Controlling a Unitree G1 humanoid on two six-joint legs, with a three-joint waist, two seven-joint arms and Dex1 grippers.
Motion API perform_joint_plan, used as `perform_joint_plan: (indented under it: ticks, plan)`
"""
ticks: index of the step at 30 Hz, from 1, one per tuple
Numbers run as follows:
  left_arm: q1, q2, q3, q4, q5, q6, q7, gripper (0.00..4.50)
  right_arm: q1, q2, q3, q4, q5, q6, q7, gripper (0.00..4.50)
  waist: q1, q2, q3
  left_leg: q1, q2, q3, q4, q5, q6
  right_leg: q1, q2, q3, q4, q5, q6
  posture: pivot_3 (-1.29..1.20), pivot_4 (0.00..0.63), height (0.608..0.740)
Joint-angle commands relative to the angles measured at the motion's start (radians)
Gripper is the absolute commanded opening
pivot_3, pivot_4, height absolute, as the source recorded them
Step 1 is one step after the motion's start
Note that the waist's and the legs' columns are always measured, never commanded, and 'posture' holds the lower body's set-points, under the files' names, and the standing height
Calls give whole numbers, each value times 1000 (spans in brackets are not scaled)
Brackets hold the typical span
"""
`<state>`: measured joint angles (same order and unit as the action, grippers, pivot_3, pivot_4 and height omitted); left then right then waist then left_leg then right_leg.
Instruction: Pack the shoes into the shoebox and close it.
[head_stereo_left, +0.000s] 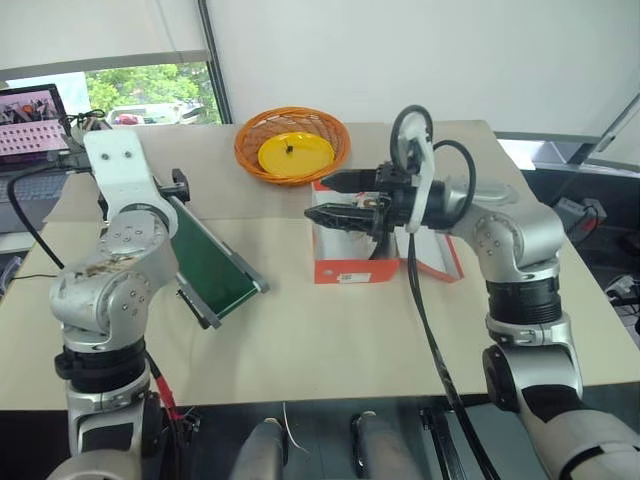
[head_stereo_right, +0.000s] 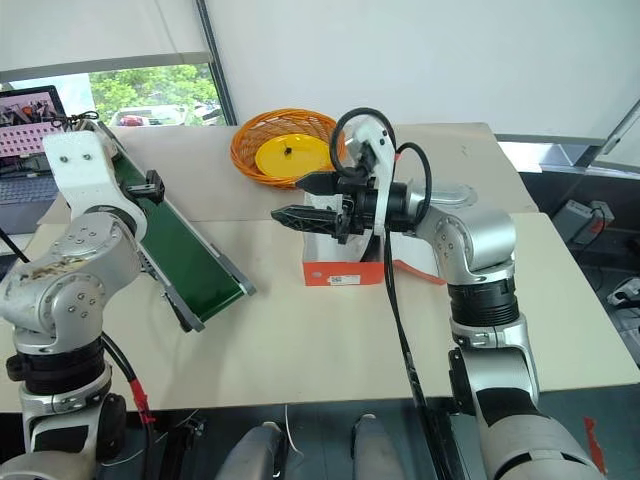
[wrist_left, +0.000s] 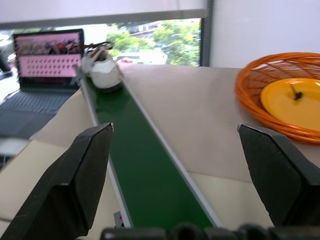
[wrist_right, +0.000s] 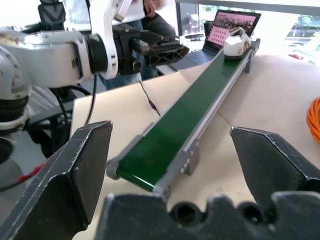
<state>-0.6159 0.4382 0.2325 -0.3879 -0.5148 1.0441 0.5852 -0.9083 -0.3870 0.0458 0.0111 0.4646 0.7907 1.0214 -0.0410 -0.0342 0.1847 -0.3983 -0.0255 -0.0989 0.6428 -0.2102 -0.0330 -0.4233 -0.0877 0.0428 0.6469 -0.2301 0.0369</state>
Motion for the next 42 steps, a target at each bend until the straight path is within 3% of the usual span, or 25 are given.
perform_joint_plan:
  ticks: [1,11,16,23,42]
  plan:
    - [-23,-65,25,69,104,-68,26,4259,1,-9,11,0,-10,-64,1,4476,2,0,0,0,0,0,0,0,0,0,-1,0,0,0,0,0,150,740]
    - [-84,-250,-12,374,291,-292,24,4259,33,-56,65,12,-15,-82,60,4476,7,-1,0,-1,-2,-1,1,0,0,0,-2,-1,0,0,0,0,150,740]
    - [-154,-299,72,575,297,-421,31,4259,38,-79,76,2,-25,-87,53,4476,12,-1,0,-1,-3,-1,1,0,0,0,-3,-1,0,0,1,0,150,740]
    - [-245,-237,123,837,338,-613,9,4259,70,-95,73,-45,-13,-60,28,4476,5,-1,0,-2,-3,-1,1,0,0,-1,-3,-2,0,0,1,0,150,740]
    - [-346,-204,121,1197,347,-794,-162,4259,86,-142,45,-111,16,-22,-28,4476,12,-1,-1,-2,-4,-1,1,0,0,-1,-4,-2,-1,1,2,0,150,740]
